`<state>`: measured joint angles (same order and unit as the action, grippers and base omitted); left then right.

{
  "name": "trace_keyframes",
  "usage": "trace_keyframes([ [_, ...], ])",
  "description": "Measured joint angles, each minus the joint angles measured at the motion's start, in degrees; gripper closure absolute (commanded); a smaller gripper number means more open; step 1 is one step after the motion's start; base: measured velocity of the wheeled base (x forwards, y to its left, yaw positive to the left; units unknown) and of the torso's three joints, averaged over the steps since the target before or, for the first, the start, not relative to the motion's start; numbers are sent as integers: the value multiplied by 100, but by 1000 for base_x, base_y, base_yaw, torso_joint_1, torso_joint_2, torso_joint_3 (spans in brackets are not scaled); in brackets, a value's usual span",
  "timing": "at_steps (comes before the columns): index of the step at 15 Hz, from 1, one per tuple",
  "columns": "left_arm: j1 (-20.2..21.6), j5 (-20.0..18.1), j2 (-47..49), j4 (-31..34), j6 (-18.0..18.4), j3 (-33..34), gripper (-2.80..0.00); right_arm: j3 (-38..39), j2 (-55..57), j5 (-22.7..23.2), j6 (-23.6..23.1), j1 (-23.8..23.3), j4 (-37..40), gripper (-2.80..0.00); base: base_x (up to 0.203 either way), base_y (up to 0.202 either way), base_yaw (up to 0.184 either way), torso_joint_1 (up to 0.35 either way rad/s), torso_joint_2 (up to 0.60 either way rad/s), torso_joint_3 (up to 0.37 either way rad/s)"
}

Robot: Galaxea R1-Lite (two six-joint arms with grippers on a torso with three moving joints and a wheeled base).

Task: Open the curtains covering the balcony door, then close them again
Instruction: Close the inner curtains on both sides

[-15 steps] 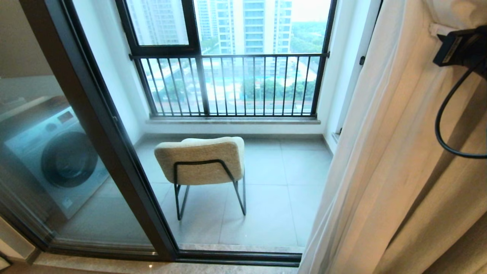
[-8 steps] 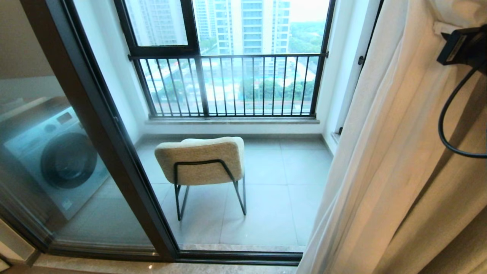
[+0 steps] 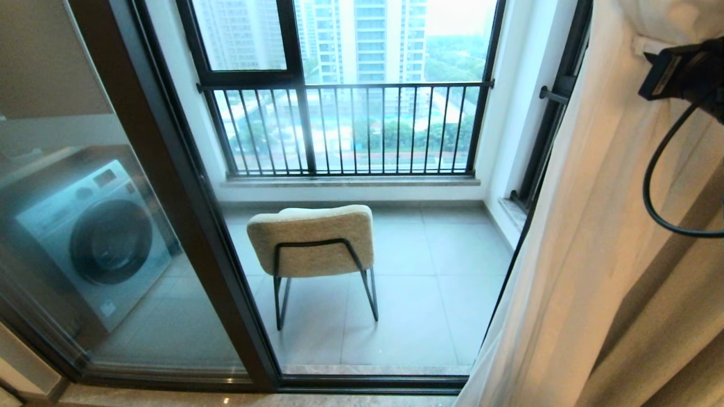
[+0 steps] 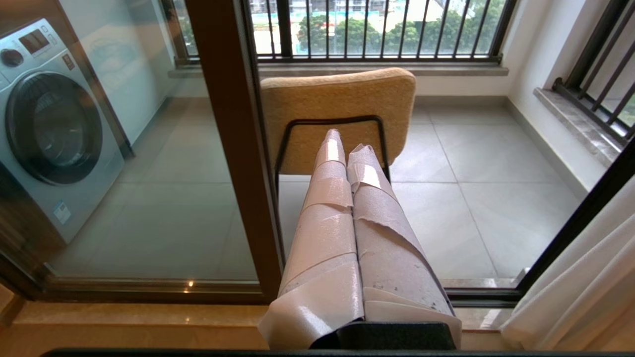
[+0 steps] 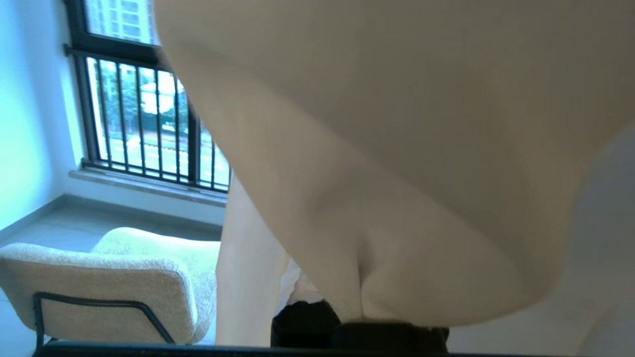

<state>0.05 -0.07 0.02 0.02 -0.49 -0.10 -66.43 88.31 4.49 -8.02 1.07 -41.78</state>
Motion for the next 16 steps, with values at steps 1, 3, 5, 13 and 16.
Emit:
trace_keyframes([
  [1, 2, -2, 0, -2, -2, 0, 0, 0, 6, -2, 0, -9, 5, 0, 0, 192, -2, 17, -2, 7],
  [3, 5, -2, 0, -2, -2, 0, 0, 0, 9, -6, -2, -4, -13, 0, 0, 190, -2, -2, 4, 3],
  [5, 2, -2, 0, -2, -2, 0, 0, 0, 9, 5, -7, -2, -8, 0, 0, 195, 0, 2, -1, 3],
  [13, 5, -4, 0, -5, -2, 0, 0, -7, 11, 1, -7, -12, -13, 0, 0, 188, 0, 2, 4, 2],
  [16, 0, 0, 0, -2, -2, 0, 0, -7, 17, 5, -10, 7, -15, 0, 0, 192, 1, 7, 3, 2],
])
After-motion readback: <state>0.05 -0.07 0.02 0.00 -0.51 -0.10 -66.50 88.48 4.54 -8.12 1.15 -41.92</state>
